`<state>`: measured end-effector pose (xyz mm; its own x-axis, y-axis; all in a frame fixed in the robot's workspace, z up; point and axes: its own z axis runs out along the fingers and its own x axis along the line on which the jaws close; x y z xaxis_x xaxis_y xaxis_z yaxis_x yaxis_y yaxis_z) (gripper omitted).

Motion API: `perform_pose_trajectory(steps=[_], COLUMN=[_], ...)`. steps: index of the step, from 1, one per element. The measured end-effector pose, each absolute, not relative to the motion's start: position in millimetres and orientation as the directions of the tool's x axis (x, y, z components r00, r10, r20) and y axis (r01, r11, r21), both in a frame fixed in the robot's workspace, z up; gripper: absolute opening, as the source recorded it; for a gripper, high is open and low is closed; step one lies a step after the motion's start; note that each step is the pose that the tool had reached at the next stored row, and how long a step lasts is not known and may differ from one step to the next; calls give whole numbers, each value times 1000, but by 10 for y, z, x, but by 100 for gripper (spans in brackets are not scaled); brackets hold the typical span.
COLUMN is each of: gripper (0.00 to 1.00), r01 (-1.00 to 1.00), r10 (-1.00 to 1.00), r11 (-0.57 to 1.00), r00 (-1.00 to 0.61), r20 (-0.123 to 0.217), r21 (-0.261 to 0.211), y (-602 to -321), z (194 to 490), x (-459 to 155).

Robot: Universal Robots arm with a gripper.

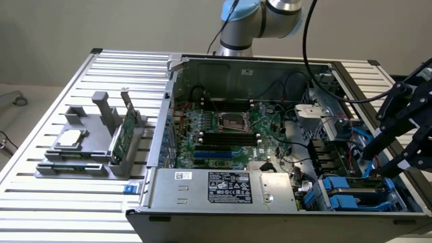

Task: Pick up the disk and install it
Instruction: 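Insert the second disk wire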

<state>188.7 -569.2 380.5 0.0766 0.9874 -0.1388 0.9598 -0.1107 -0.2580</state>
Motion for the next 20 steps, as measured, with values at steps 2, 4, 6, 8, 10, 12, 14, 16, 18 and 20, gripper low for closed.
perform_pose_trajectory(steps=[2,4,6,8,10,12,14,16,18,20], gripper=[48,48,48,48,48,48,48,48,48,48], r01=[959,959,959,959,959,959,959,959,959,959], r10=[987,987,987,987,987,987,987,987,987,987], r11=[-111,-111,-111,-111,-111,-111,-111,-111,-111,-111], r00=[76,76,76,76,76,76,76,76,76,76], r20=[-139,-139,-139,-139,-139,-139,-139,-139,-139,-139], r21=[-260,-261,-261,-261,-261,-261,-261,-261,-261,-261], y=[-5678,-5650,-5615,-5579,-5558,-5552,-5549,-5544,-5529,-5507], z=[3806,3806,3806,3806,3806,3795,3772,3751,3740,3732], x=[1876,1863,1852,1844,1840,1838,1836,1834,1833,1834])
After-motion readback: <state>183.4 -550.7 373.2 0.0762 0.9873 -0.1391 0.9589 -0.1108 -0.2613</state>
